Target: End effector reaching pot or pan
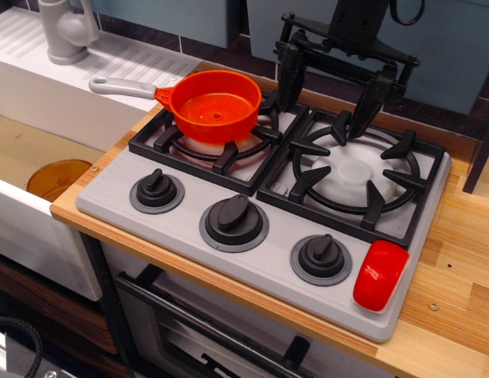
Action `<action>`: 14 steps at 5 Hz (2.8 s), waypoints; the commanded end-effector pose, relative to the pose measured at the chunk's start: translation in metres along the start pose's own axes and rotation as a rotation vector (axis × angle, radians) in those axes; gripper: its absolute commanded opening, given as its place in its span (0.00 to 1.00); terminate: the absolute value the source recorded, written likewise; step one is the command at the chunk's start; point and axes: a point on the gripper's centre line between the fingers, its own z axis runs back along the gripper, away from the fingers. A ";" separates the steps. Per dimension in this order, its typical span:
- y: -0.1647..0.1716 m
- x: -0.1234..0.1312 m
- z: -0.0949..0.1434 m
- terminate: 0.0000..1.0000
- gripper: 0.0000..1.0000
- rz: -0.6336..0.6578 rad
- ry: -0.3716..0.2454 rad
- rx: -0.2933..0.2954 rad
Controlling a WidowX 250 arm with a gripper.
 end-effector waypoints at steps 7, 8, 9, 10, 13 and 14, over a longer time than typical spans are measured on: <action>0.058 0.025 0.046 0.00 1.00 -0.105 -0.371 -0.038; 0.076 0.039 0.035 0.00 1.00 -0.145 -0.402 -0.027; 0.092 0.048 0.029 0.00 1.00 -0.166 -0.416 -0.002; 0.099 0.056 0.005 0.00 1.00 -0.162 -0.433 -0.022; 0.080 0.065 -0.047 0.00 1.00 -0.122 -0.327 -0.070; 0.080 0.065 -0.047 0.00 1.00 -0.122 -0.327 -0.070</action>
